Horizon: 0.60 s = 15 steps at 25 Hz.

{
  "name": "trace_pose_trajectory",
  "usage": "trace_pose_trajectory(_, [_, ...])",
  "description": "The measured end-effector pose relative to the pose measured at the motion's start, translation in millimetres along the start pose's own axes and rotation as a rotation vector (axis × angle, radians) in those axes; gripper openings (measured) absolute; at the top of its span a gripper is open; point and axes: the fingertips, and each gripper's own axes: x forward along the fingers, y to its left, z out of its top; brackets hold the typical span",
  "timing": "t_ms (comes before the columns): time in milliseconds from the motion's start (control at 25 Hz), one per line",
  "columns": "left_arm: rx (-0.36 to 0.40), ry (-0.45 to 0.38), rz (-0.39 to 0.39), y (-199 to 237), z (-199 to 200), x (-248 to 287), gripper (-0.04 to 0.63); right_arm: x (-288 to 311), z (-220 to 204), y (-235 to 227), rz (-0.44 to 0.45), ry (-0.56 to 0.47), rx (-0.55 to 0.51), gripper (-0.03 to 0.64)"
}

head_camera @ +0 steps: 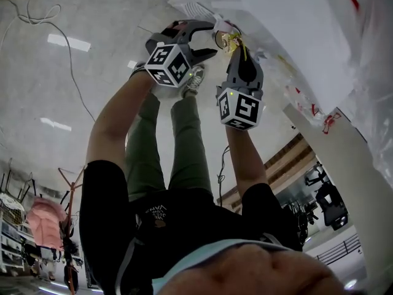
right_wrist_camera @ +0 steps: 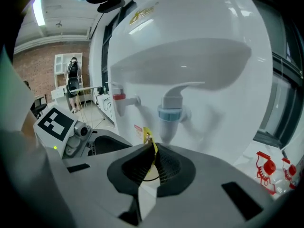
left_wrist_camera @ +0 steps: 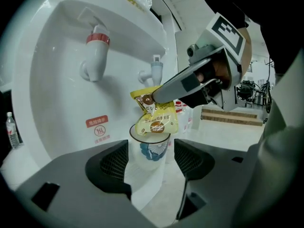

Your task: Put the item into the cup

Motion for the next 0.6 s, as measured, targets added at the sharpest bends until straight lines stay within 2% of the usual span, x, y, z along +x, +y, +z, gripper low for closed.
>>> trace_pose_trajectory(280, [-0.002,0.000,-0.020,-3.9,0.1,10.3,0.302,10.6,-0.7,-4.2,-0.050,0.039,-0.094,0.046])
trace_pose_trajectory(600, [-0.009,-0.002,-0.021,1.7,-5.5,17.0,0.304,27.1,-2.8,-4.1,-0.062,0.046,-0.141,0.046])
